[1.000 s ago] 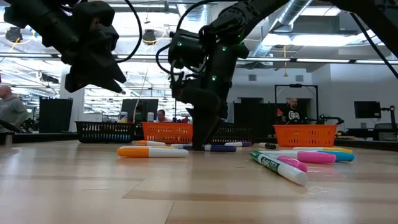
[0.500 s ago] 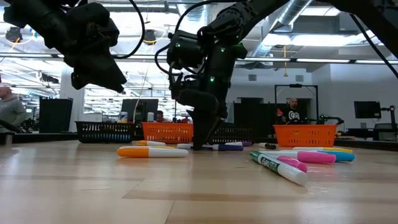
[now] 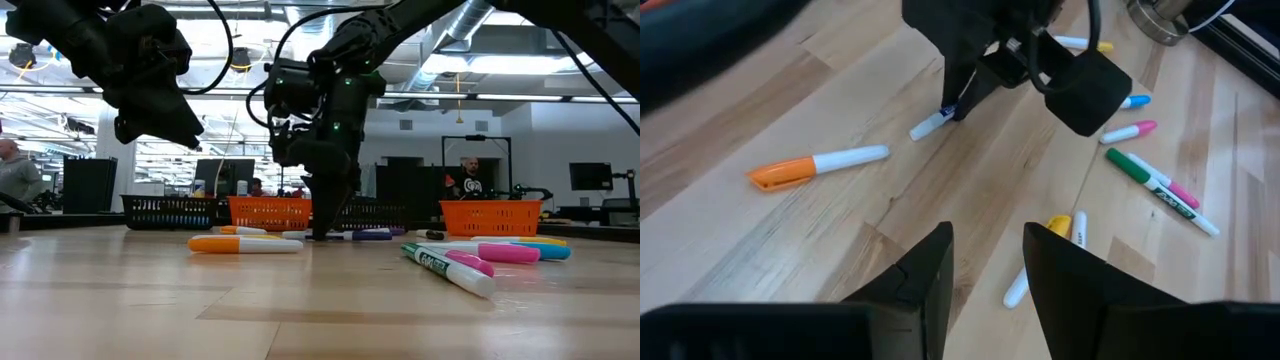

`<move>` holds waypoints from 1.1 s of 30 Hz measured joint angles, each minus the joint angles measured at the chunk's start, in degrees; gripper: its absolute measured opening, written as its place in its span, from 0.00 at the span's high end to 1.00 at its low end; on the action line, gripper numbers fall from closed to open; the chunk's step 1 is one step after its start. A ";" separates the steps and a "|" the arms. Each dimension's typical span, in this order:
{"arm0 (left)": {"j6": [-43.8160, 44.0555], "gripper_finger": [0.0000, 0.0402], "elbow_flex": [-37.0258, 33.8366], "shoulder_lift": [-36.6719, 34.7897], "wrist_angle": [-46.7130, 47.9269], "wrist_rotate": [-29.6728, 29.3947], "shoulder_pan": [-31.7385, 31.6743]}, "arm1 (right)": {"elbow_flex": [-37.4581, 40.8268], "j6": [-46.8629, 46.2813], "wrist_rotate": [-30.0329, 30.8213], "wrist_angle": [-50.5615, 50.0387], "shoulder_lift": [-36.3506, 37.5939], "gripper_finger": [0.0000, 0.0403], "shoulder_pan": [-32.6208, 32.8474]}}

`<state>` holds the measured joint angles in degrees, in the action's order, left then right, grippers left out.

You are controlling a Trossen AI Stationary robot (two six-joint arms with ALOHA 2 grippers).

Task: Pick & Place Markers
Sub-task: Put the dark blue small marker pen into the right black bin

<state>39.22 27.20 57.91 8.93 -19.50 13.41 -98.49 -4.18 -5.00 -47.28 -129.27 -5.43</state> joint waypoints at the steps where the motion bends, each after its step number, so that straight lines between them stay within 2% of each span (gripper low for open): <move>1: 0.00 0.70 0.00 0.00 0.00 0.02 0.00 | -0.41 0.11 -0.19 -0.68 -0.06 0.93 -0.09; 7: 0.00 0.70 0.00 -0.01 0.00 0.02 0.00 | -0.84 1.67 -2.52 -4.45 -0.04 0.95 -0.99; 12: 0.00 0.70 0.00 0.00 0.01 0.02 0.00 | -0.89 2.92 -11.84 -7.84 0.34 0.95 -2.04; 16: -1.11 0.70 0.00 0.00 0.12 0.02 0.00 | -0.91 4.53 -15.83 -11.61 2.56 0.91 -2.84; 20: -3.16 0.70 0.00 0.00 0.50 0.02 -0.02 | -0.95 7.67 -20.90 -14.27 6.73 0.94 -4.50; 24: -4.38 0.70 0.00 -0.01 0.49 0.02 -0.01 | -0.97 10.49 -32.18 -15.52 11.28 0.96 -7.48; 28: -4.37 0.70 0.00 0.00 0.48 0.02 -0.02 | -1.04 10.69 -45.14 -15.18 15.48 0.92 -11.07; 33: -4.33 0.70 0.00 0.00 0.44 0.02 -0.02 | -1.06 10.69 -57.22 -13.28 19.60 0.91 -14.90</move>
<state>34.89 27.20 57.91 9.37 -19.49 13.39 -99.55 6.50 -62.22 -60.56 -109.67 -20.33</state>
